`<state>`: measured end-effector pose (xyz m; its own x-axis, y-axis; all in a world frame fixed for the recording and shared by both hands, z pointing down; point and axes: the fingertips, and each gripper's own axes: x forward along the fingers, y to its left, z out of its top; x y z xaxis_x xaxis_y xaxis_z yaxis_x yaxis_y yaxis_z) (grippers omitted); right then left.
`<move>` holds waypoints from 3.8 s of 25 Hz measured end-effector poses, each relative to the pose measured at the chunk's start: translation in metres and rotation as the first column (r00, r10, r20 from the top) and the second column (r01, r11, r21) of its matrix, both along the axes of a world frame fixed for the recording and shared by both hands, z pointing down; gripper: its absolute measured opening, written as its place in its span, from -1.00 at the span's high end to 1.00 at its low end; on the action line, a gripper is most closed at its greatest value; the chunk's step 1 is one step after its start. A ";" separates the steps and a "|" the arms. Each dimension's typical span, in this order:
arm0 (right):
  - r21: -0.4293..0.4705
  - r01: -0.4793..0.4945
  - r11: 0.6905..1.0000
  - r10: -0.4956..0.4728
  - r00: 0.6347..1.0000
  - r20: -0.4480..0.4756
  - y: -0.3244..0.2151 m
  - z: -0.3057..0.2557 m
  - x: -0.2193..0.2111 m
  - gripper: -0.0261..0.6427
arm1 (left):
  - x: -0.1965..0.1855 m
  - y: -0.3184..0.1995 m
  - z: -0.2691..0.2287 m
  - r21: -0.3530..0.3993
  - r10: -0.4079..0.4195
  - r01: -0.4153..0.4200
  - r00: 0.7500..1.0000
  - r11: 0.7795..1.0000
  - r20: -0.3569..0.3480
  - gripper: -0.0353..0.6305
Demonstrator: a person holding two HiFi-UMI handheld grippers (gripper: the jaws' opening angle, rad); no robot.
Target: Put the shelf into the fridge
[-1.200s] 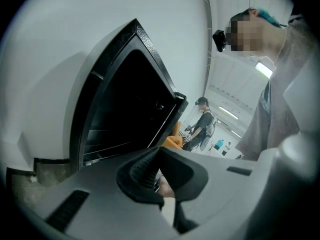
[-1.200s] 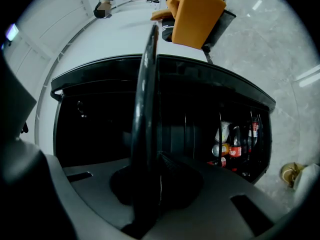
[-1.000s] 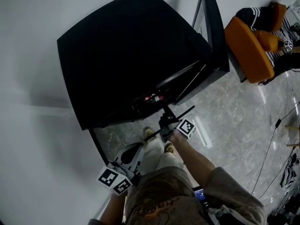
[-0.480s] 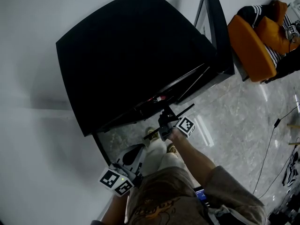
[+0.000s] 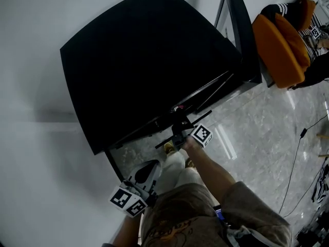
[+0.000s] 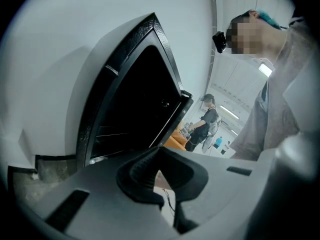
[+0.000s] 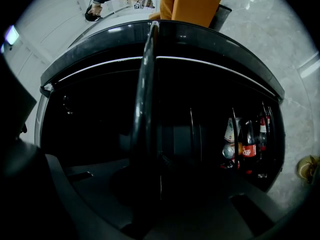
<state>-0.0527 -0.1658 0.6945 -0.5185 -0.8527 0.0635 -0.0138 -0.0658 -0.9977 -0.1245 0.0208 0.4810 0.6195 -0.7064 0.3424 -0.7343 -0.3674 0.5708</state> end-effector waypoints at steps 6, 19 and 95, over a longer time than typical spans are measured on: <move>0.014 -0.011 1.000 0.011 1.000 0.012 -0.012 0.002 -0.008 0.84 | -0.005 -0.001 0.004 -0.007 -0.006 0.006 1.000 1.000 0.002 0.89; 0.042 -0.027 0.999 0.026 0.999 0.018 -0.035 0.007 -0.017 0.84 | -0.012 -0.001 0.008 -0.016 -0.022 0.022 1.000 1.000 0.003 0.89; 0.023 0.085 0.996 -0.084 0.996 -0.035 -0.015 -0.001 -0.009 0.85 | 0.007 0.001 -0.011 0.029 -0.003 0.003 1.000 1.000 0.003 0.89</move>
<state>-0.0613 -0.1808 0.6939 -0.5864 -0.8076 0.0625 -0.0525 -0.0391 -0.9979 -0.1173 0.0218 0.4705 0.6165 -0.7178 0.3235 -0.7370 -0.3814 0.5580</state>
